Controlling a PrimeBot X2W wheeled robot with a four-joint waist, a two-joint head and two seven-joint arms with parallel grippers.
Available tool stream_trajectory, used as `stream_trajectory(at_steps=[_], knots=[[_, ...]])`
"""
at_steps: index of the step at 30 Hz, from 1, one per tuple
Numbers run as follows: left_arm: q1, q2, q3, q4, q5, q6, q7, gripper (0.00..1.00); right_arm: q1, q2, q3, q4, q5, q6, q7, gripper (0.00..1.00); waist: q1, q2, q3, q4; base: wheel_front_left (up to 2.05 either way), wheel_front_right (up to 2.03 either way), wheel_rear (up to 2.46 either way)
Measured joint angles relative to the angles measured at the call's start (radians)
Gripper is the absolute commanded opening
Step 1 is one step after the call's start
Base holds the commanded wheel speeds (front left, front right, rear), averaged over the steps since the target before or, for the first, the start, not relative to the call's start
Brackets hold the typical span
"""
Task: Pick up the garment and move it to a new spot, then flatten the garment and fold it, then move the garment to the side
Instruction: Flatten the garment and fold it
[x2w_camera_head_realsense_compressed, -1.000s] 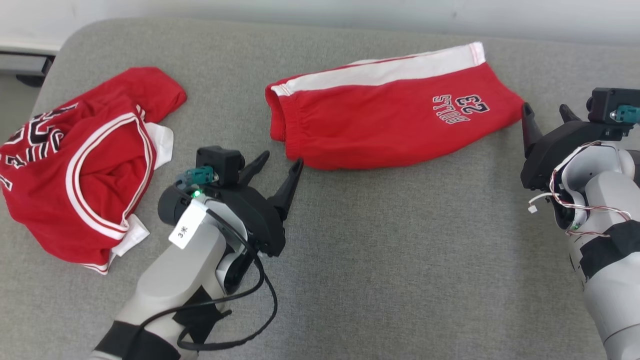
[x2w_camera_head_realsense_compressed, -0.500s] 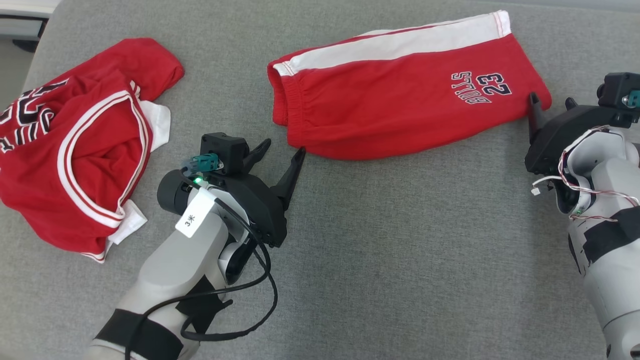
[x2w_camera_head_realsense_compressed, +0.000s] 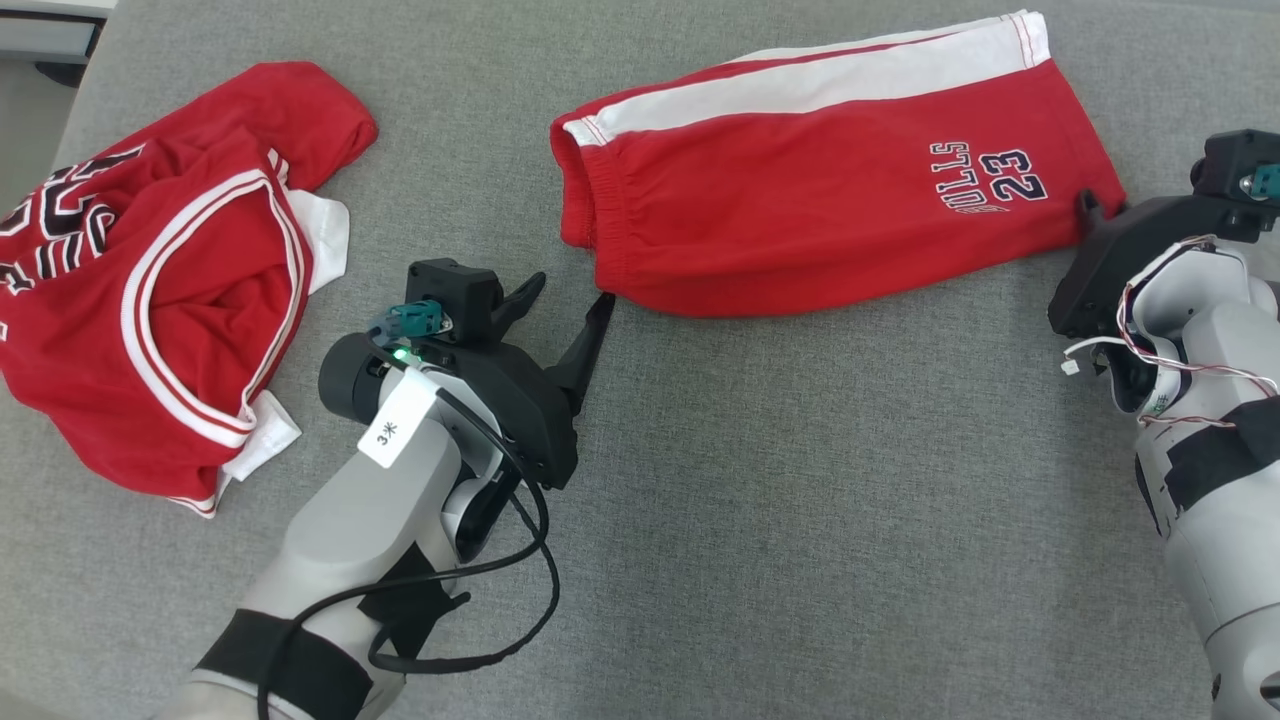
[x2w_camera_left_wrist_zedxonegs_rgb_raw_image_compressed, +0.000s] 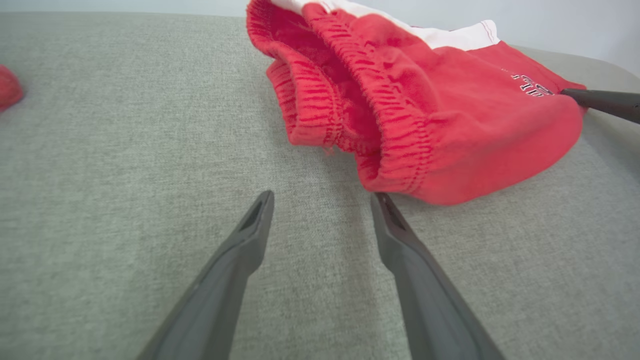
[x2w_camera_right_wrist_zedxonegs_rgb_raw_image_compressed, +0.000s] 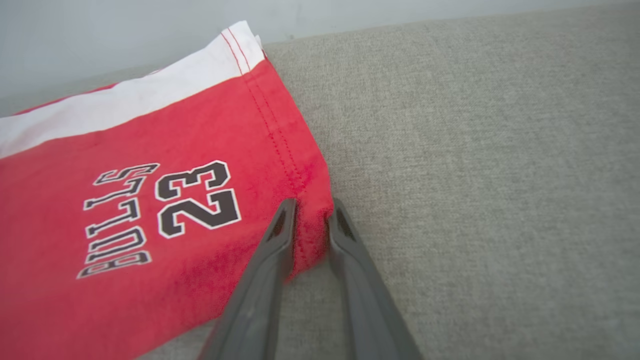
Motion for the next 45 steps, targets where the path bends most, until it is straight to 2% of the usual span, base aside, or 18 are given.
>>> stream_trajectory(at_steps=[3,15,16,17,18,19,20,21,22,33,40,41,45], knots=[[-0.001,-0.004,-0.008,0.0,0.0,-0.001,-0.005,0.99,-0.009,0.004,0.004,0.006,0.0,0.0,0.004,0.16,0.0,0.0,0.002,0.0,0.0,0.0,0.0],[-0.017,-0.007,-0.075,-0.036,0.01,-0.017,-0.057,0.99,-0.016,0.003,0.004,0.021,0.0,0.0,0.012,0.07,0.0,0.0,-0.001,0.001,0.0,0.0,0.0],[-0.017,-0.007,-0.08,-0.037,0.011,-0.017,-0.059,0.89,-0.016,0.003,0.004,0.022,0.0,0.0,0.012,0.05,0.0,0.0,-0.002,0.001,0.0,0.0,0.0],[-0.017,-0.007,-0.085,-0.039,0.013,-0.017,-0.062,0.85,-0.016,0.002,0.004,0.024,0.0,0.0,0.012,0.03,0.0,0.0,-0.003,0.002,0.0,0.0,0.0],[-0.017,-0.007,-0.088,-0.041,0.017,-0.017,-0.066,0.72,-0.016,0.002,0.004,0.025,0.0,0.0,0.012,0.0,0.0,0.0,-0.004,0.003,0.0,0.0,0.0],[-0.017,-0.007,-0.091,-0.044,0.019,-0.018,-0.067,0.53,-0.016,0.002,0.004,0.026,0.0,0.0,0.012,0.0,0.0,0.0,-0.004,0.004,0.0,0.0,0.0],[-0.017,-0.007,-0.093,-0.046,0.019,-0.018,-0.067,0.42,-0.016,0.001,0.005,0.027,0.0,0.0,0.012,0.0,0.0,0.0,-0.005,0.005,0.0,0.0,0.0],[-0.017,-0.006,-0.095,-0.049,0.02,-0.018,-0.073,0.23,-0.016,0.0,0.005,0.028,0.0,0.0,0.012,0.0,0.0,0.0,-0.005,0.005,0.0,0.0,0.0],[-0.017,-0.004,-0.098,-0.052,0.02,-0.018,-0.076,0.0,-0.016,-0.001,0.005,0.029,0.0,0.0,0.012,0.0,0.0,0.0,-0.006,0.006,0.0,0.0,0.0],[-0.016,0.032,-0.163,-0.079,0.018,-0.018,-0.093,0.0,-0.014,-0.006,0.008,0.047,0.0,0.001,0.012,0.0,0.0,0.0,-0.019,0.009,0.0,0.0,0.0],[-0.005,0.075,-0.226,-0.118,0.006,-0.018,-0.101,0.0,0.041,-0.011,0.008,0.035,0.008,0.032,-0.007,0.0,-0.0001,0.0,-0.045,0.009,0.0,0.0,0.0],[0.012,0.097,-0.245,-0.128,-0.001,-0.018,-0.101,0.0,0.068,-0.01,0.007,0.02,0.011,0.044,-0.015,0.0,-0.0001,0.0,-0.057,0.008,0.0,0.0,0.0],[0.043,0.137,-0.28,-0.157,-0.015,-0.018,-0.102,0.0,0.13,-0.001,0.006,-0.016,0.02,0.058,-0.039,0.0,-0.0002,-0.0001,-0.082,0.001,0.0,0.0,0.0]])
